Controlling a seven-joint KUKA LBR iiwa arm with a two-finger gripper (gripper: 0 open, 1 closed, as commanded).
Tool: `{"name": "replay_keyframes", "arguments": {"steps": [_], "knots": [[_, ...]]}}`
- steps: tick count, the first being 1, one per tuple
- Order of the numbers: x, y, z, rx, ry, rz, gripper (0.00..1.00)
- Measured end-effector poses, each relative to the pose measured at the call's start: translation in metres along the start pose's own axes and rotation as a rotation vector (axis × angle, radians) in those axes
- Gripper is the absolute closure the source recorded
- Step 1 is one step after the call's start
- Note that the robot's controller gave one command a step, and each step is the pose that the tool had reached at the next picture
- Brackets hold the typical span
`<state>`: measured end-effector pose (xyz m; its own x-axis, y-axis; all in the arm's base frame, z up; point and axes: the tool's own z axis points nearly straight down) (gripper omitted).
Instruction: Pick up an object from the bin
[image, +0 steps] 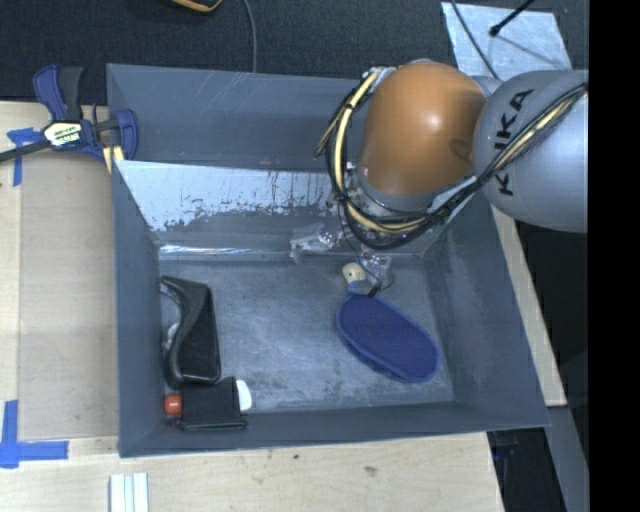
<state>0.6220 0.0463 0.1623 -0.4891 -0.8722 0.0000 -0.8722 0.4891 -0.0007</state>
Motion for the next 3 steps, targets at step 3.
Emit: {"name": "replay_keyframes", "arguments": {"steps": [3], "knots": [[-0.115,0.111,0.087,0.021,-0.022,-0.641,0.00]]}}
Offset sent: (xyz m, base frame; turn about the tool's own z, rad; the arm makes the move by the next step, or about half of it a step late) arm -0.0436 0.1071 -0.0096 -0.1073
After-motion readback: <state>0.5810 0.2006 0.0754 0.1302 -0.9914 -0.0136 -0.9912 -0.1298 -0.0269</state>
